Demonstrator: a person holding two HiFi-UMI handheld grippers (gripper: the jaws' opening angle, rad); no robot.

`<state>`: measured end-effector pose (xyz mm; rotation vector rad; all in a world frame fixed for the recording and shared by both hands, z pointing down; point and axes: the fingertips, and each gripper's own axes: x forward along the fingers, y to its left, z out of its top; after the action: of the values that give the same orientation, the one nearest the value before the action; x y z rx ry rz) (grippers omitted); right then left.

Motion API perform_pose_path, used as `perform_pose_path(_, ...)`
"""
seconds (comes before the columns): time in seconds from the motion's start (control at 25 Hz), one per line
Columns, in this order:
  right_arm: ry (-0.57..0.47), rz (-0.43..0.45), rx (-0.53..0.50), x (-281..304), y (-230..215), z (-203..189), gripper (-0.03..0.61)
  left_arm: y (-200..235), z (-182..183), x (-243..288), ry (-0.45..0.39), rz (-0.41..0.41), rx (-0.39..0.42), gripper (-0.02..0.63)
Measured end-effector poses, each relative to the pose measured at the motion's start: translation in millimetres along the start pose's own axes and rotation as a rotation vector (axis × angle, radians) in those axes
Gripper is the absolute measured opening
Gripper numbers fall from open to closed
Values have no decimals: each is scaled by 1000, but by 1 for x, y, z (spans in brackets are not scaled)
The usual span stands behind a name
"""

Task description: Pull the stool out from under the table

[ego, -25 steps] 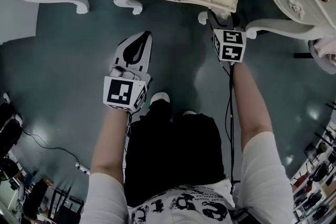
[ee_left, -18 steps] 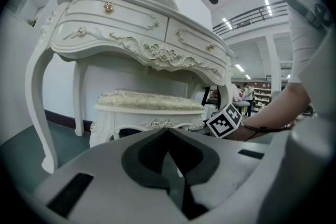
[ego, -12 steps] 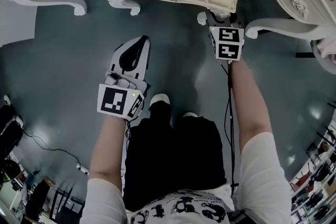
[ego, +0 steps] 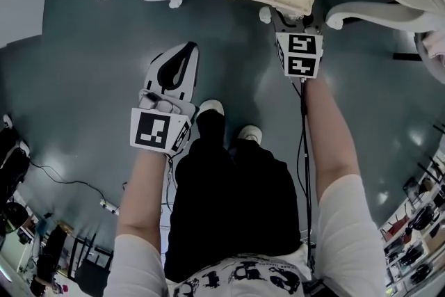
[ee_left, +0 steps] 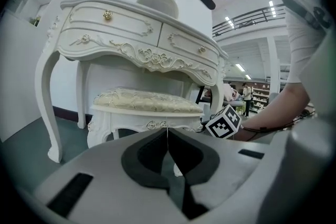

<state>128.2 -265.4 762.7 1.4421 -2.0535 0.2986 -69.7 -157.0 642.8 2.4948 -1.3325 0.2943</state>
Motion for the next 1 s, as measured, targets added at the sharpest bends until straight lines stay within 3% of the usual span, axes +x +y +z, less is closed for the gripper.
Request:
perform_pose_path(0.52, 72, 67, -21, -86, 47, -46, 287, -58, 2, -56, 34, -9, -83, 17)
perform_pose_path(0.68, 91, 81, -30, -106, 56, -63, 287, -73, -1, -79, 51, 4, -72, 17)
perform_pose_path(1.0, 87, 83, -23, -145, 87, -88, 287, -82, -33, -132, 88, 36, -75, 17)
